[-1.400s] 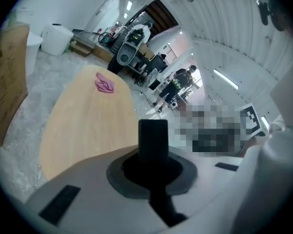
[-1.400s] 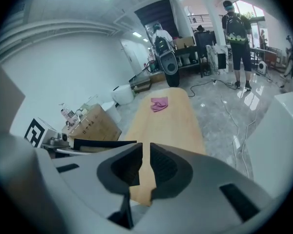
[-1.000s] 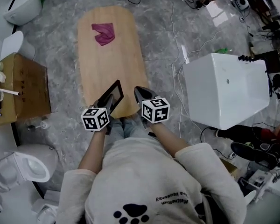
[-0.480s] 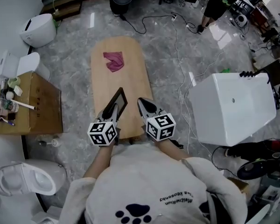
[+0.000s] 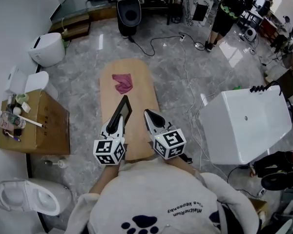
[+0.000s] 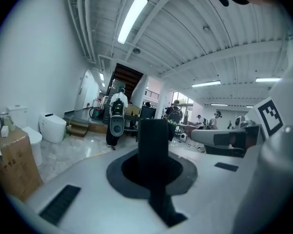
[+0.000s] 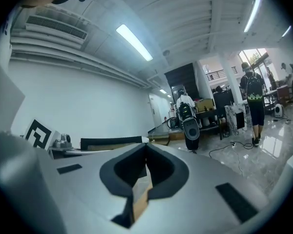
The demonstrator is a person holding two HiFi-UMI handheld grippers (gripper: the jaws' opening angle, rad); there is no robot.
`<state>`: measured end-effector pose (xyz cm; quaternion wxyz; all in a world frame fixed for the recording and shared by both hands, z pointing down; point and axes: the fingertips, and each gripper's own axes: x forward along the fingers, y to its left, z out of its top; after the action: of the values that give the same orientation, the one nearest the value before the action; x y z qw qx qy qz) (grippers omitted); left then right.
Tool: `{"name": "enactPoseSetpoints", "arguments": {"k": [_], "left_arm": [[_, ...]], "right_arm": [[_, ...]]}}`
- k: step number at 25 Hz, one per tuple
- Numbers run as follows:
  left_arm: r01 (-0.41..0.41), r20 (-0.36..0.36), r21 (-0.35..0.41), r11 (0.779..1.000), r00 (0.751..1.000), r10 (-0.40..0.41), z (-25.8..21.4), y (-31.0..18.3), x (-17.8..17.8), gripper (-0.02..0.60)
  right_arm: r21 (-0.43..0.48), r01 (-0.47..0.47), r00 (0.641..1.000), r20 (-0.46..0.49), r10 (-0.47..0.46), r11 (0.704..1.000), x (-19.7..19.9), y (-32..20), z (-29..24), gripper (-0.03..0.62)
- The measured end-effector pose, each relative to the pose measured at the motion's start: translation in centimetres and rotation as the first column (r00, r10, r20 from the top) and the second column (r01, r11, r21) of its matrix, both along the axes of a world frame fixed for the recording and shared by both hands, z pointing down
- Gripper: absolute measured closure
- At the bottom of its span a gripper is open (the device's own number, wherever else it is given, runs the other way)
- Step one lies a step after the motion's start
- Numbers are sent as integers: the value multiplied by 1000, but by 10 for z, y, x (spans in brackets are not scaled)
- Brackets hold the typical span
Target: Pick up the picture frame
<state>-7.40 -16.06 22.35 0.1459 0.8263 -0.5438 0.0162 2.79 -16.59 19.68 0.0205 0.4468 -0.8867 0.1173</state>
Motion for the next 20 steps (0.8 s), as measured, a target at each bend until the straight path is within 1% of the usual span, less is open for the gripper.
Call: {"name": "enactPoseSetpoints", "arguments": {"k": [2,5,7,13,20], "left_arm": [[10,6,40,999,1000,-10,-12,2,0,565],[14,24,111,994,1000,-17,-29,7,2,565],[19,37,138,990,999,-24,-34,11,4,565],[19,33,148,989,999,-24,-29,26,17,565],[12,33,151,988,999,-17,-19,43,27,565]], "right_arm": [[23,2,1000,-3,-2,1000,-1,3,-5,585],[81,18,998,-56,-13,997,-6,9,-10,585],[104,29,997,-68,-22,994,-8,13,-13,585],[125,16,997,-77,-6,992,-5,29,-11,585],[128,28,998,-61,-21,991,0,43,-5,586]]}}
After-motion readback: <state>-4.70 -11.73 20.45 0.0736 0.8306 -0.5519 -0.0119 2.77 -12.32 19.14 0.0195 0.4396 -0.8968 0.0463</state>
